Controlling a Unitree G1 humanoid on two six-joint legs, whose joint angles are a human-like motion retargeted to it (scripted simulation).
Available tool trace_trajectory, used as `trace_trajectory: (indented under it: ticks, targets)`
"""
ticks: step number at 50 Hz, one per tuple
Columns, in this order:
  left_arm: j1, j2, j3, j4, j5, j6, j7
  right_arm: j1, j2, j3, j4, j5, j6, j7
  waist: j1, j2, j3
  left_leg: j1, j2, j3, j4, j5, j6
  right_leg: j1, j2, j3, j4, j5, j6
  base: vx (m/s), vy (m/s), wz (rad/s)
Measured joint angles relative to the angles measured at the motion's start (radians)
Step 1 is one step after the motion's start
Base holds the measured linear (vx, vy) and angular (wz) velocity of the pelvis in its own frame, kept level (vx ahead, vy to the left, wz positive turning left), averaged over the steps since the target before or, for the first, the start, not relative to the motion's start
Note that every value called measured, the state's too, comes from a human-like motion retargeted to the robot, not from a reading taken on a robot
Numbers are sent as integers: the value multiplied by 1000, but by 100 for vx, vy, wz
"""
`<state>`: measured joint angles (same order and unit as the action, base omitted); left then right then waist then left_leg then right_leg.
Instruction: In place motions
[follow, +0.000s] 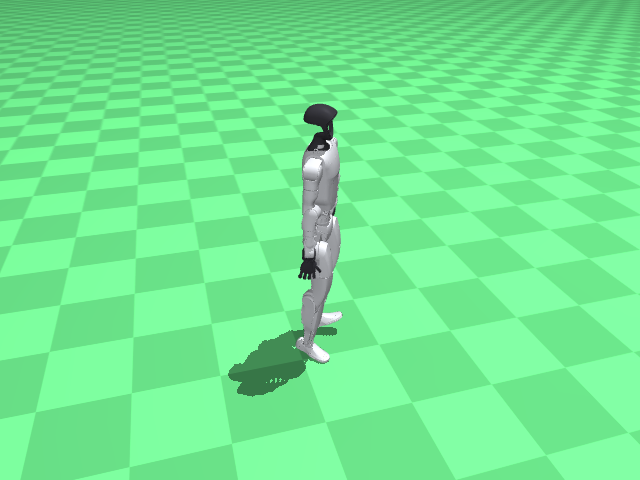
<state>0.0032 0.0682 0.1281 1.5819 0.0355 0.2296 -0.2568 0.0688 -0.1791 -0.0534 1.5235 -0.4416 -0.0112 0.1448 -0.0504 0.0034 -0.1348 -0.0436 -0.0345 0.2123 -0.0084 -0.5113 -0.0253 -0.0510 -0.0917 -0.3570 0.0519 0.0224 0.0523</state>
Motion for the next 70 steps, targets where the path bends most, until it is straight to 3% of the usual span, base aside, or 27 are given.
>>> trace_trajectory:
  ticks: [70]
  targets:
    - [6, -11, -11, 5, 1, -1, -3, -8, 4, 5, -26, -4, 2, -2, -3, -13, -3, 4, -5, 13, 16, -37, 1, 11, -5, 15, -17, -2, 0, 0, 0, -1]
